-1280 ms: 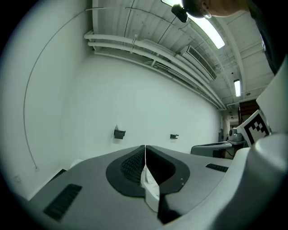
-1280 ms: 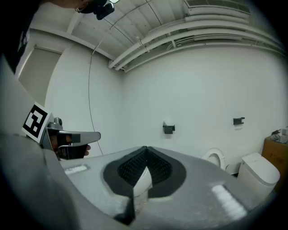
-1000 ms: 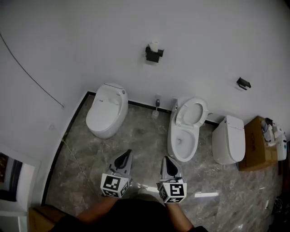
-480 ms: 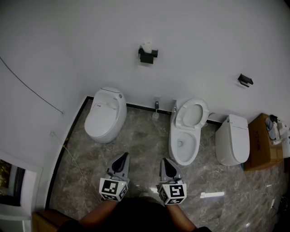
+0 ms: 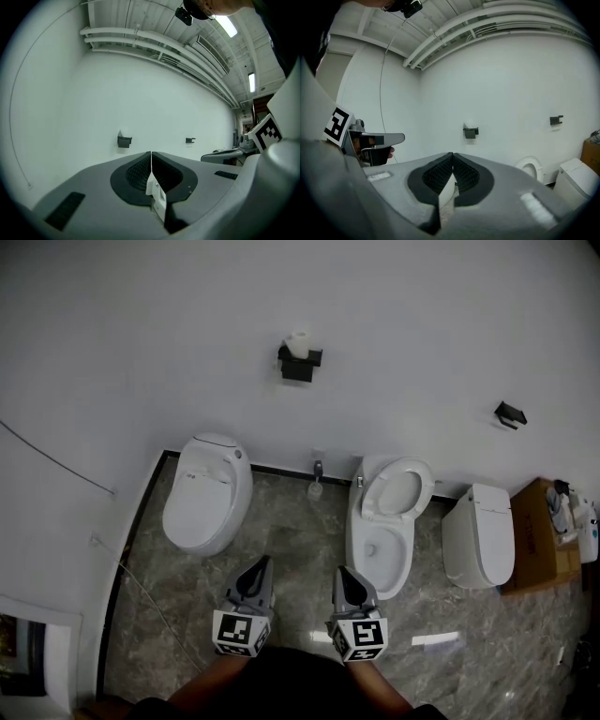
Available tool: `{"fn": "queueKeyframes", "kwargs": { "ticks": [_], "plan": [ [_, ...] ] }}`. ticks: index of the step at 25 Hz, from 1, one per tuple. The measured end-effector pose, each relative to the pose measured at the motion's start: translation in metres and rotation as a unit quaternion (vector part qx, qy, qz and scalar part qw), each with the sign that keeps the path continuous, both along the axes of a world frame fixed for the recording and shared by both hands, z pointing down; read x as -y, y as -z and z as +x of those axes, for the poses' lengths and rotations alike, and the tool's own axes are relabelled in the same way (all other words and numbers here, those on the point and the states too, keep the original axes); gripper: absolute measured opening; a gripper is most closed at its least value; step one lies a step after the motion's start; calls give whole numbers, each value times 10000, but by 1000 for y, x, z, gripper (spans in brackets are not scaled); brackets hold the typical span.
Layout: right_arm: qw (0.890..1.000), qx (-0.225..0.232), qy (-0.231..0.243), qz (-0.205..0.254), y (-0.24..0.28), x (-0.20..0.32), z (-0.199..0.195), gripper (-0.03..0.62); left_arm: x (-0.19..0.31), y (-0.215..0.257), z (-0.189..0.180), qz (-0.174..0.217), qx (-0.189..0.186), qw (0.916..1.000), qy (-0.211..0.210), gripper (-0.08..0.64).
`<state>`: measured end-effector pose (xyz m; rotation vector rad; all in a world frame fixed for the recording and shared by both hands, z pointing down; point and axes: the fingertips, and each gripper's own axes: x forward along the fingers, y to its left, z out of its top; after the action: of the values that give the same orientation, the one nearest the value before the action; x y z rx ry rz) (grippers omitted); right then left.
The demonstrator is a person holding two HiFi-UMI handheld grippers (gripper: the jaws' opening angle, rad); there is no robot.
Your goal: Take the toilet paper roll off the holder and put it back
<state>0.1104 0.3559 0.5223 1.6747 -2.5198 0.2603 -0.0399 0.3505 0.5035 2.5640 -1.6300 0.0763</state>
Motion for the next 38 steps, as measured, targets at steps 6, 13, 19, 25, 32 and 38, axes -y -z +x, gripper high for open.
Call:
{"fn": "queueKeyframes", "kwargs": {
  "ticks": [6, 13, 19, 25, 32, 38],
  "plan": [
    [9998, -20, -145, -100, 5, 101, -44, -2, 94, 1, -34, -167, -109, 9994, -272, 20],
    [9991, -205, -381, -31, 17, 193, -77, -2, 195, -1, -67, -239, 58, 9984, -507, 20],
    [9976, -310, -618, -1, 21, 242, -93, -2, 258, -2, -84, -207, -119, 9970, -731, 20],
    [9961, -363, -799, -97, 17, 268, -90, -2, 294, -5, -89, -277, -178, 9968, -732, 20],
    [9963, -256, -819, -69, 7, 320, -84, -2, 345, -15, -84, -302, -133, 9969, -717, 20],
    [9968, -128, -784, -74, 3, 386, -65, -2, 406, -11, -67, -207, -68, 9979, -612, 20]
  ]
}}
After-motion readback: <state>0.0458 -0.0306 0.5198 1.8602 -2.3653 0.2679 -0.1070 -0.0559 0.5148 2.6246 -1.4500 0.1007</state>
